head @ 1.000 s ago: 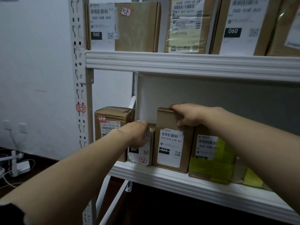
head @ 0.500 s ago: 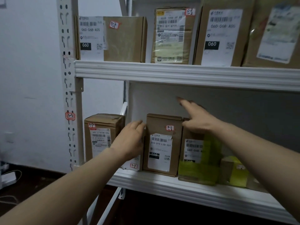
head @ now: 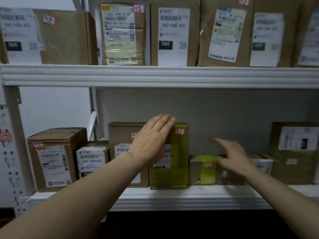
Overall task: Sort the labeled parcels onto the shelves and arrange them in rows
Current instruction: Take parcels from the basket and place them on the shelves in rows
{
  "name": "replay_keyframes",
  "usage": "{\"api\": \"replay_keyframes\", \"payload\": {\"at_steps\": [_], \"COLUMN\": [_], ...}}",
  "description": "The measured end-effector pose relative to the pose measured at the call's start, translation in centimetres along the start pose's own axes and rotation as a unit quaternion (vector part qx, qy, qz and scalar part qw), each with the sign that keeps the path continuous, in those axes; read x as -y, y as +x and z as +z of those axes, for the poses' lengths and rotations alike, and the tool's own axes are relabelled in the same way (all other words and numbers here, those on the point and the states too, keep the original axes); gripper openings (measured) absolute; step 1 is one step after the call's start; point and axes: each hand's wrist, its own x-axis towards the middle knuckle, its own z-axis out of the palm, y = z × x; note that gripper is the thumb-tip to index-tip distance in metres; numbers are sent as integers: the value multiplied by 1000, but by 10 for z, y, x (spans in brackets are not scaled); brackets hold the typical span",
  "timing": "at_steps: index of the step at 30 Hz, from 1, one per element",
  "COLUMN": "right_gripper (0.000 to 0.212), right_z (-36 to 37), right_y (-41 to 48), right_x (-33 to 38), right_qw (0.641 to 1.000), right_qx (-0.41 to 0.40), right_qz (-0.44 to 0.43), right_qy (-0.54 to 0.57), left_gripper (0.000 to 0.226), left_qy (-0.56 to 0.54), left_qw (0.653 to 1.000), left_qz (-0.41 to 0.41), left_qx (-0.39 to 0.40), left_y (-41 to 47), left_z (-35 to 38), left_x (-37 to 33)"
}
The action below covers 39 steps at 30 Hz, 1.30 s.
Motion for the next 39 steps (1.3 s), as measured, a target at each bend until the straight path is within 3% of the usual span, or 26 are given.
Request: {"api": "replay_keyframes", "payload": {"at_steps": [3,6,12,24,32,37,39], "right_gripper": [66,61,63,57,95,105,88], "right_z": [12,19,33,35,29,26,32], "right_y": [-2,-1,7,10,0,-11,-23], "right_x": [-11,-12,-14,-24,-19,-21,-21], "right_qw": [990,985,979,987,983,992,996], "right_qx": [64,78,114,101,119,90,-12], "right_qz": [-19,-40,-78,-104,-86,-60,-83], "right_qy": [-121,-150,-149,-64,-107,-58,-13], "left_gripper": [85,88,82,81,87,91,91], "left_qy": [9,12,3,19,42,54,51], "left_qw": [999,997,997,998,996,997,998], "left_qz": [-23,-36,-50,-42,-63,-42,-35], "left_qx": [41,72,58,34,38,24,6], "left_y": [15,18,21,21,24,18,4], "left_z": [6,12,16,23,23,26,31], "left_x": [-6,-9,-10,-7,-18,-33,-36]}}
